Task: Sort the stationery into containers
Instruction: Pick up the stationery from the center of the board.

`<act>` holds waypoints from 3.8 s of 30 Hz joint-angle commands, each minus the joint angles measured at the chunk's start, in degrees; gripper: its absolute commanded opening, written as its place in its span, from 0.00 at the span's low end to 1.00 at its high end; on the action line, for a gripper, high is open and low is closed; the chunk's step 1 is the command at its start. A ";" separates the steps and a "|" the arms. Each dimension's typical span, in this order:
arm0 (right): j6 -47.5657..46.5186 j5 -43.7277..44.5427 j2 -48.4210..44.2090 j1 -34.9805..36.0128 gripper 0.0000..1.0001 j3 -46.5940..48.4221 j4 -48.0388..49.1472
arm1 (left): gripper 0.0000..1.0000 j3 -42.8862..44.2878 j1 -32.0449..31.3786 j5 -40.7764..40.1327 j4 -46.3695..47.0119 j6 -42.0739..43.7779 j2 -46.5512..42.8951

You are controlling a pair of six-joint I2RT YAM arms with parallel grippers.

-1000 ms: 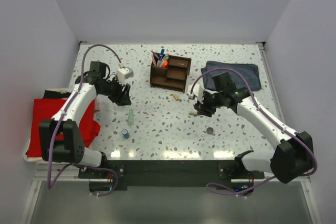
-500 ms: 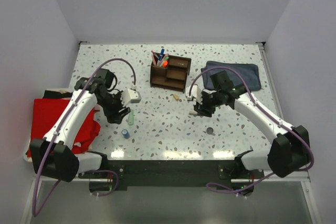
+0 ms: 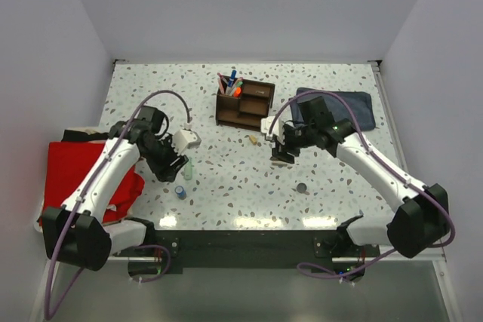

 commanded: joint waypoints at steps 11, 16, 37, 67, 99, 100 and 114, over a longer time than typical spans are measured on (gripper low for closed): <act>2.79 -5.76 37.44 22.13 0.99 47.08 -21.10 | 0.60 12.36 27.03 10.63 26.97 -30.39 0.56; 2.07 1.43 53.19 27.15 0.99 66.71 -31.16 | 0.61 13.32 31.88 11.88 34.72 -39.74 -3.84; 7.87 14.10 59.97 36.74 0.72 70.32 -19.74 | 0.84 25.80 36.02 -16.95 45.01 -43.00 -0.51; 8.05 10.23 61.91 39.82 0.63 68.58 -15.61 | 0.84 27.21 36.55 -14.14 46.51 -43.36 2.66; 6.82 11.20 62.08 40.26 0.47 63.92 -14.11 | 0.84 26.60 36.55 -13.52 46.24 -43.01 3.37; 6.82 11.29 62.17 40.26 0.46 63.83 -14.11 | 0.84 26.68 36.55 -13.61 46.24 -43.01 3.37; 7.43 11.64 62.17 40.52 0.30 63.30 -12.79 | 0.84 25.98 36.55 -12.91 46.33 -43.45 3.28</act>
